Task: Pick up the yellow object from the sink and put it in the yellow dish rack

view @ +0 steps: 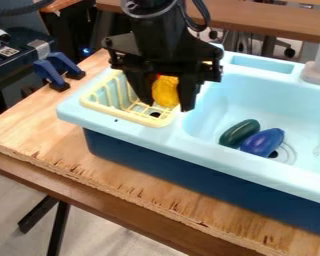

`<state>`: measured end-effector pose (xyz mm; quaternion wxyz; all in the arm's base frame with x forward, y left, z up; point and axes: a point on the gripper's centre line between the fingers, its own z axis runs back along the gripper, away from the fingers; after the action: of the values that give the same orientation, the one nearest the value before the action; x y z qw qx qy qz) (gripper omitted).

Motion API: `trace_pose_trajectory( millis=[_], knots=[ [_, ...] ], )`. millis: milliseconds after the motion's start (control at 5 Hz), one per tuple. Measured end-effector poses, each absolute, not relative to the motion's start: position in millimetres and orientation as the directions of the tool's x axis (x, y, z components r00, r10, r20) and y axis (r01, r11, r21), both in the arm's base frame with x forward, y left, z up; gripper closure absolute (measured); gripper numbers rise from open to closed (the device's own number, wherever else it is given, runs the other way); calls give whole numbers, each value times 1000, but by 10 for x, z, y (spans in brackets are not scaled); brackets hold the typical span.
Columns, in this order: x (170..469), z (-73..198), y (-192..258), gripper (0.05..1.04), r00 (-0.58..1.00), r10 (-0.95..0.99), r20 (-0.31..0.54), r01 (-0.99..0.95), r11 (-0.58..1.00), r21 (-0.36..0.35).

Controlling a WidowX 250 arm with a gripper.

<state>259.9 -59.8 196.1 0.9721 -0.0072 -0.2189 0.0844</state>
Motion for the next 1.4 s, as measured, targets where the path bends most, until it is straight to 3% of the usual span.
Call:
trace_pose_trajectory(
  millis=[800,1000,1400],
  knots=[
    [2856,1728,77,420,850,286,442,-247,958,-144],
    [2895,1544,197,420,873,305,381,-262,952,-162],
    [3199,1421,335,420,891,295,344,-248,953,-175]
  ],
)
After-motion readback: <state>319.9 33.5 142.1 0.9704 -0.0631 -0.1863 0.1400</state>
